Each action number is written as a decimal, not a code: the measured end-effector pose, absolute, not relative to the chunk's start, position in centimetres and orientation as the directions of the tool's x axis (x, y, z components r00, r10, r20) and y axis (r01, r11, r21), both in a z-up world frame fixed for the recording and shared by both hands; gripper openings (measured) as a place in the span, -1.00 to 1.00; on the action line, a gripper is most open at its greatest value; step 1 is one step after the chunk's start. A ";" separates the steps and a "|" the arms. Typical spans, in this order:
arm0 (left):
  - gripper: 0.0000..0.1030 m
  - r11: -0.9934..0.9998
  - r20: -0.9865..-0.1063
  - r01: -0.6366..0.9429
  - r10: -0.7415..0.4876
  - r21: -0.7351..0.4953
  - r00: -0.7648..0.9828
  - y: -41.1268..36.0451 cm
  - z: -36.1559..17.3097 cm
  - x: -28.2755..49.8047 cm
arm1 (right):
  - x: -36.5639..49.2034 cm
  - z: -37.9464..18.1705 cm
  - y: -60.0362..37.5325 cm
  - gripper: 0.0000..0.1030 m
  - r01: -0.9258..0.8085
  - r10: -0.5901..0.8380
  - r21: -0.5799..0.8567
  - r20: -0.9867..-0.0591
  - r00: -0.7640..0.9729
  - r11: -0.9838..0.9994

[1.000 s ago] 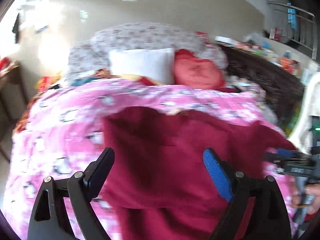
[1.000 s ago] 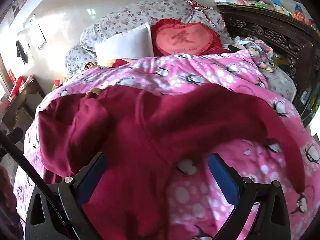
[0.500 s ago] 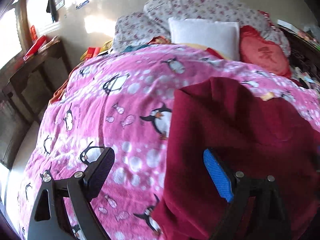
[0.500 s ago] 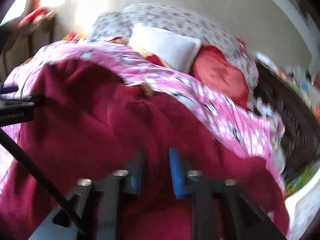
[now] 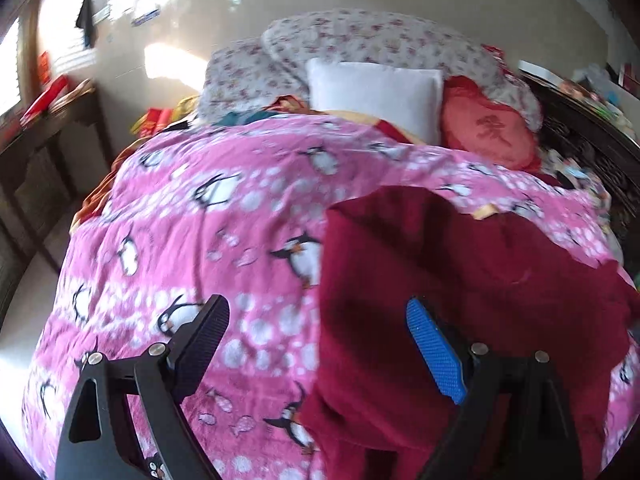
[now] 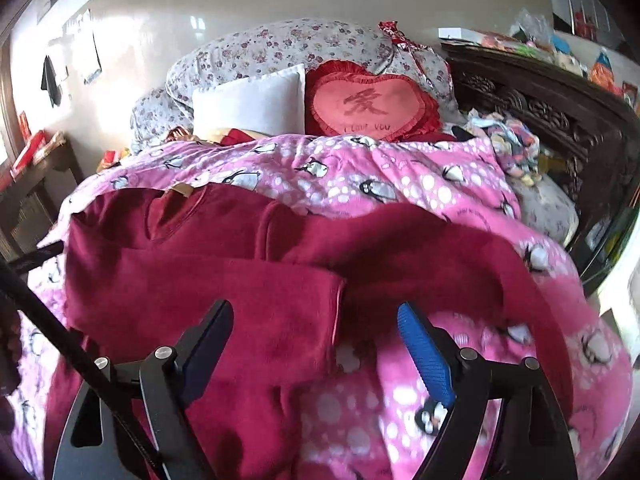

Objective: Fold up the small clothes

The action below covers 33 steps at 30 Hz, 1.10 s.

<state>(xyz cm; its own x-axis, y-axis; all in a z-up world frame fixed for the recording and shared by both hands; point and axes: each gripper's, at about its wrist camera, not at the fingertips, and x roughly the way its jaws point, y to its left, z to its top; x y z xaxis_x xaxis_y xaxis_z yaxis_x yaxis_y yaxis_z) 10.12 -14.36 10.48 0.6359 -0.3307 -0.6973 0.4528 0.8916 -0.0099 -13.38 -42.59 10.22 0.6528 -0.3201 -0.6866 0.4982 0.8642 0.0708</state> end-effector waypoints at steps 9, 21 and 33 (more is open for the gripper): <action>0.75 0.759 -0.686 0.645 -0.426 0.083 0.589 -17.7 10.9 9.8 | -8.6 8.3 -41.6 0.71 0.296 -0.320 -0.164 -0.713 0.623 0.941; 0.76 0.498 -0.671 0.792 -0.456 0.352 0.585 -20.7 11.5 9.3 | -7.8 6.5 -40.0 0.56 0.070 -0.269 -0.287 -0.750 0.604 0.955; -0.72 0.515 -0.718 0.745 -0.312 0.423 0.623 -19.9 7.8 12.3 | -8.3 7.1 -38.9 -0.99 0.067 -0.311 -0.351 -0.707 0.635 0.934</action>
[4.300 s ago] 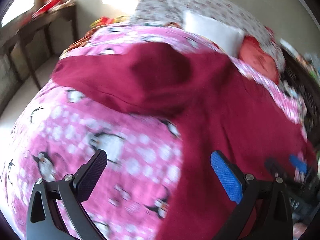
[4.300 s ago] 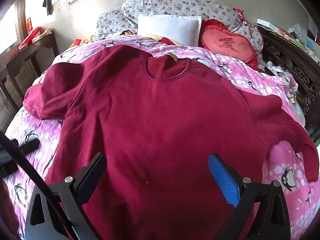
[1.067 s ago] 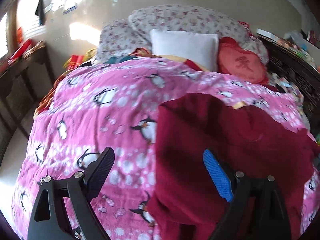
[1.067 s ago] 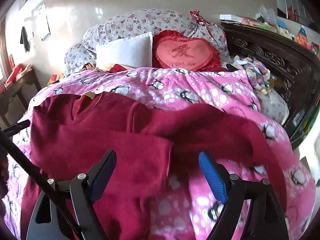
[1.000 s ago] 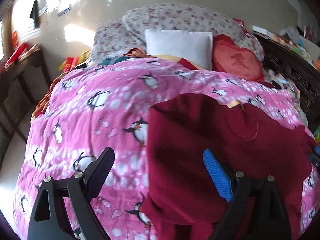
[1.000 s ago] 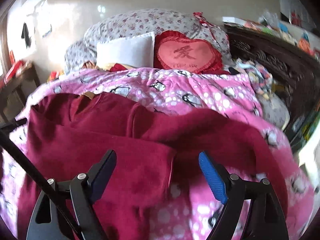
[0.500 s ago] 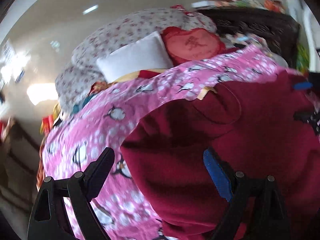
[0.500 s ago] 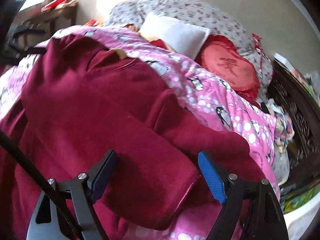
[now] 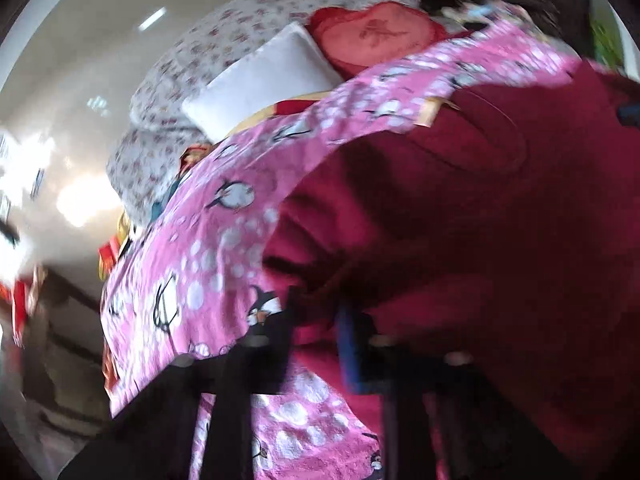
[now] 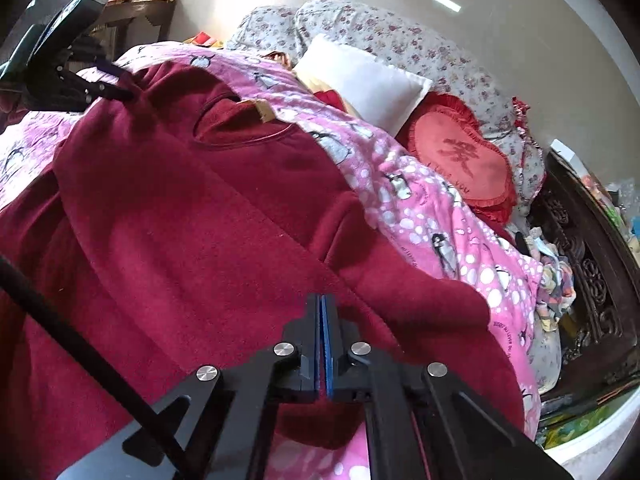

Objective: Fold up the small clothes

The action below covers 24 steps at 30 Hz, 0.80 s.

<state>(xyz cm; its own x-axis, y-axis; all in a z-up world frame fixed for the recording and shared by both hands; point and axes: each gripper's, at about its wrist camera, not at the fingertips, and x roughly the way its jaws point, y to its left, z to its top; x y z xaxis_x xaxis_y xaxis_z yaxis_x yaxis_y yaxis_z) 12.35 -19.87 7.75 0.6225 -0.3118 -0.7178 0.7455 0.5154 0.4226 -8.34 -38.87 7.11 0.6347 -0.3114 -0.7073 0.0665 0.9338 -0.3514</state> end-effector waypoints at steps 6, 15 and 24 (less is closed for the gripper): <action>-0.77 0.581 -0.693 0.735 -0.368 0.349 0.620 -18.5 9.1 12.9 | -7.8 10.6 -40.4 -0.99 0.182 -0.321 -0.275 -0.635 0.703 0.944; -0.77 0.608 -0.693 0.731 -0.383 0.310 0.611 -17.7 8.8 13.3 | -6.4 9.4 -39.3 0.13 -0.008 -0.094 -0.139 -0.707 0.700 0.990; -0.77 0.627 -0.697 0.726 -0.386 0.283 0.605 -17.4 8.9 13.5 | -5.6 7.0 -37.7 -0.92 -0.063 -0.190 -0.301 -0.737 0.649 0.951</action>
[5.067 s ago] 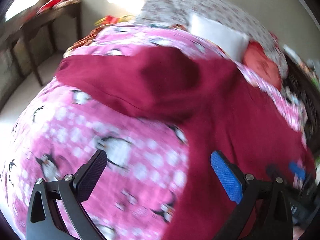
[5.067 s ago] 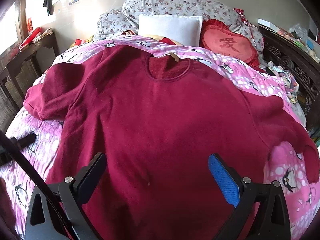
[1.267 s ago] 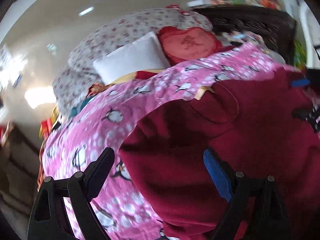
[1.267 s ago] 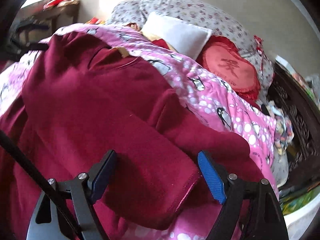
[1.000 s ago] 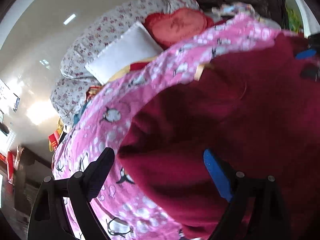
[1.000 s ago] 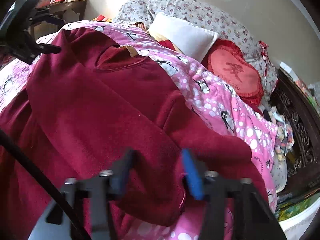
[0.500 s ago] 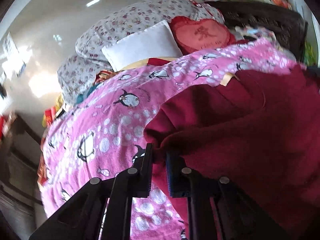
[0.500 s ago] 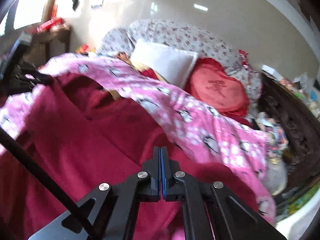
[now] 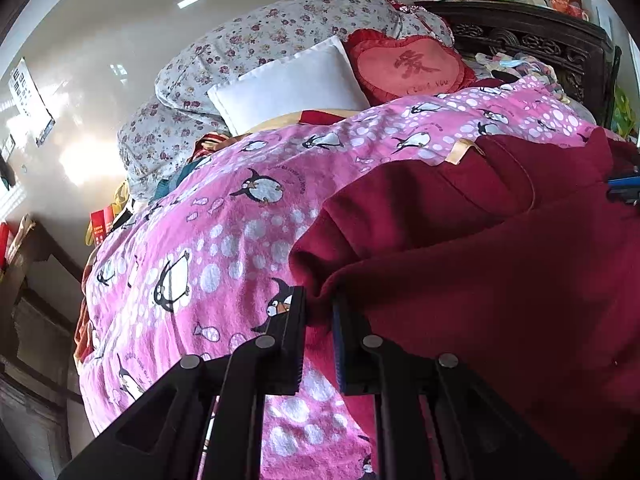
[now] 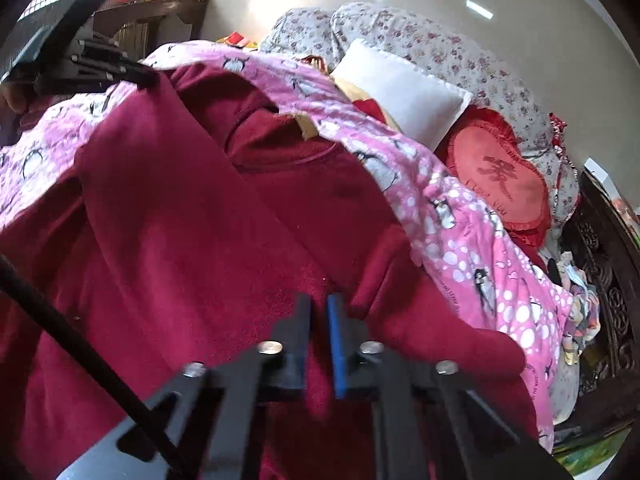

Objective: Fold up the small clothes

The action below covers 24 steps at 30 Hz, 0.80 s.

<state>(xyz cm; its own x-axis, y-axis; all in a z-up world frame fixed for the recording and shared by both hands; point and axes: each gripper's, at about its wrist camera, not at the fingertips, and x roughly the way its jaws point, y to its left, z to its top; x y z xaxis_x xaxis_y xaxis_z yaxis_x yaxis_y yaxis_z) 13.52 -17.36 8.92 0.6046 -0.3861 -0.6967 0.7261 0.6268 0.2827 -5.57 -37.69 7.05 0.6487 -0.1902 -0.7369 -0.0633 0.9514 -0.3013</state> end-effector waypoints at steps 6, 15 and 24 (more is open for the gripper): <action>-0.77 0.682 -0.691 0.694 -0.388 0.231 0.610 -16.8 9.4 14.8 | -5.2 10.8 -38.2 -0.93 0.049 -0.253 -0.320 -0.639 0.726 0.946; -0.47 0.768 -0.704 0.608 -0.318 0.202 0.635 -16.3 9.0 15.7 | -1.7 8.6 -39.2 -0.30 0.207 -0.332 -0.262 -0.670 0.664 0.943; 0.30 0.754 -0.701 0.646 -0.398 0.117 0.591 -15.0 9.3 9.2 | -6.5 5.6 -39.0 -0.14 0.259 -0.258 -0.117 -0.745 0.615 0.959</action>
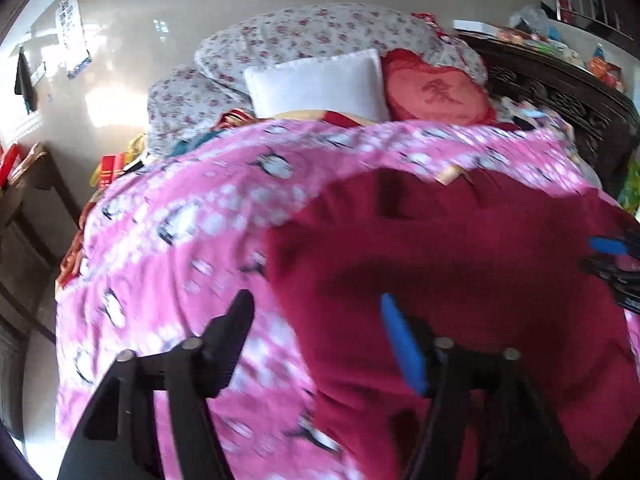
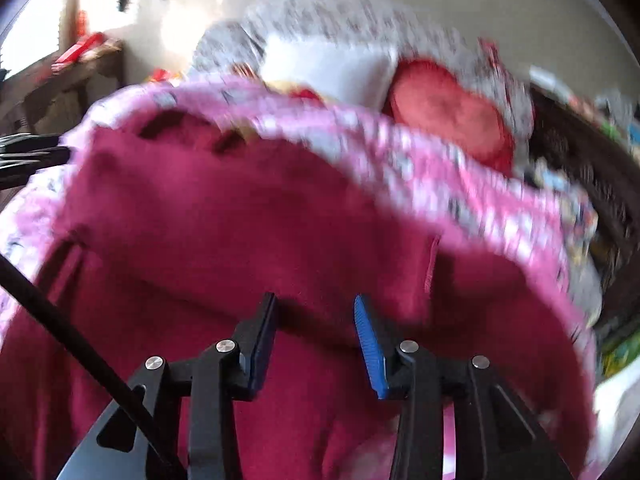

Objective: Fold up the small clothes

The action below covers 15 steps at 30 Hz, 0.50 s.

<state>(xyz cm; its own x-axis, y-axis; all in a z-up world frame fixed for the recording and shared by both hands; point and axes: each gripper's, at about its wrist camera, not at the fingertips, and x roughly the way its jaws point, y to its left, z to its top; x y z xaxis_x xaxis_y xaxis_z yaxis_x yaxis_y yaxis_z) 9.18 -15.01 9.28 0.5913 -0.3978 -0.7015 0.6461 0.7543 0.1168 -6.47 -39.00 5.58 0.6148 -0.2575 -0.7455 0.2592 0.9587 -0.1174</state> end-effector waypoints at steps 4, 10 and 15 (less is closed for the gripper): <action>0.31 0.736 -0.755 0.655 -0.332 0.167 0.565 -17.0 6.1 7.3 | -7.9 6.8 -40.1 -0.10 0.303 -0.215 -0.008 -0.723 0.657 0.953; 0.31 0.774 -0.785 0.618 -0.296 0.135 0.543 -16.8 4.7 6.5 | -14.8 8.7 -43.3 0.13 0.402 -0.200 0.127 -0.709 0.676 0.907; 0.32 0.764 -0.771 0.644 -0.384 0.045 0.509 -17.0 6.6 4.4 | -24.2 7.4 -47.0 0.67 0.513 -0.163 0.368 -0.669 0.725 0.776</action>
<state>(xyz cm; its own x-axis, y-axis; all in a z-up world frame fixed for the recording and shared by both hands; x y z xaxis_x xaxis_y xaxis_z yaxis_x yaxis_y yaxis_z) 4.38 -17.04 6.57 0.5085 -0.3837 -0.7708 0.6440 0.7638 0.0446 -24.17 -46.98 7.41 0.7254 -0.1626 -0.6689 0.5129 0.7757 0.3676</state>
